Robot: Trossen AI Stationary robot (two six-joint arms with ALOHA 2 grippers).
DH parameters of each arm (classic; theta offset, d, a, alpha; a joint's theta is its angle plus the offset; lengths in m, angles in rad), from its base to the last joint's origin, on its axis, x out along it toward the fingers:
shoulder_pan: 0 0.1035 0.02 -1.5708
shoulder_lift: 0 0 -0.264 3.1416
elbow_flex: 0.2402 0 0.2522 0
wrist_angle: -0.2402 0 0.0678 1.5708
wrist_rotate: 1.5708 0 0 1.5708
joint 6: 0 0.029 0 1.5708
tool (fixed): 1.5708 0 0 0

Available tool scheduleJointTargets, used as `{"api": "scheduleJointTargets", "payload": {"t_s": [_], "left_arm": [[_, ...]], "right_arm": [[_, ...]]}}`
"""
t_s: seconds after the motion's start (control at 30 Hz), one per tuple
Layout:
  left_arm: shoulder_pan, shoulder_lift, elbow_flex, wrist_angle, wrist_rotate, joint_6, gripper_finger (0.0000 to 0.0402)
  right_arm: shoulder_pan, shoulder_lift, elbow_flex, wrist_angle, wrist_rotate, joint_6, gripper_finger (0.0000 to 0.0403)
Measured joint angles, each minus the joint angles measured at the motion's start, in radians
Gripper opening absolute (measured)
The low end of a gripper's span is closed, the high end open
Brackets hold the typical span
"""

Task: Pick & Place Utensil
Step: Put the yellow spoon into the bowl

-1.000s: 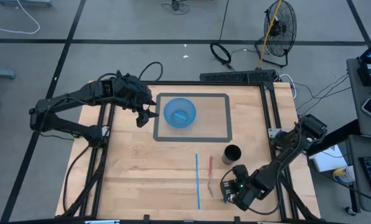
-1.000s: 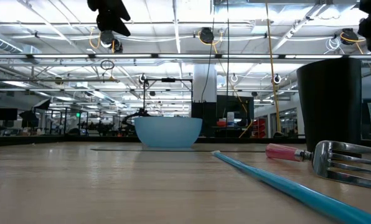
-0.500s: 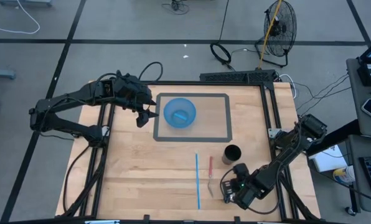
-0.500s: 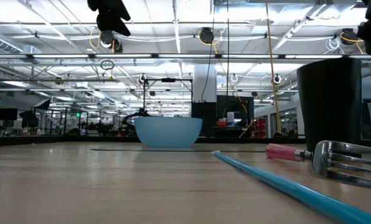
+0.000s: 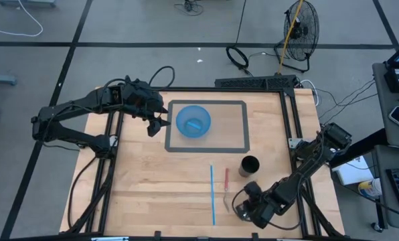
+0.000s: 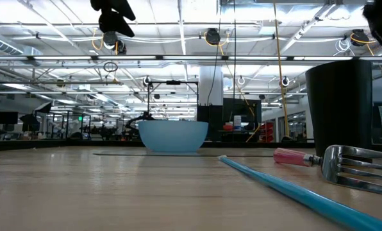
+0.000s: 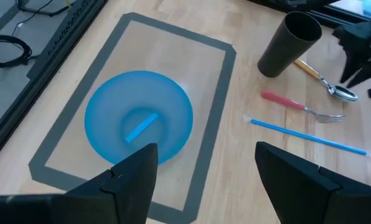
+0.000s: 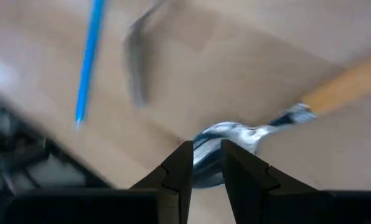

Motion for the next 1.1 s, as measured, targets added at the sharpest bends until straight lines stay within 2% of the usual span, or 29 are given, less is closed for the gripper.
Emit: {"api": "scheduleJointTargets", "payload": {"t_s": [0.1,0.23,0.4,0.57,0.67,0.83,1.1], "left_arm": [[-0.002,0.0,0.0,0.0,0.0,-0.006,0.0273],[-0.002,0.0,0.0,0.0,0.0,-0.007,0.0273],[-0.002,0.0,0.0,0.0,-0.001,-0.006,0.0273],[-0.002,0.0,0.0,-0.002,-0.001,0.003,0.0273],[-0.002,0.0,0.0,-0.006,-0.001,0.006,0.0273],[-0.002,0.0,0.0,-0.007,-0.001,0.008,0.0273],[-0.002,0.0,0.0,-0.007,-0.001,0.014,0.0273]], "right_arm": [[0.0,0.0,0.0,-0.062,0.001,0.133,0.0075],[0.01,0.001,0.0,-0.117,-0.019,0.187,0.009],[0.0,0.023,0.0,-0.114,-0.083,0.191,0.0142],[-0.018,0.072,0.0,-0.089,-0.11,0.197,0.0195],[-0.03,0.089,0.0,-0.076,-0.109,0.201,0.0213],[-0.045,0.105,0.003,-0.087,-0.108,0.204,0.0209],[-0.047,0.108,0.003,-0.189,-0.157,0.205,0.0162]]}}
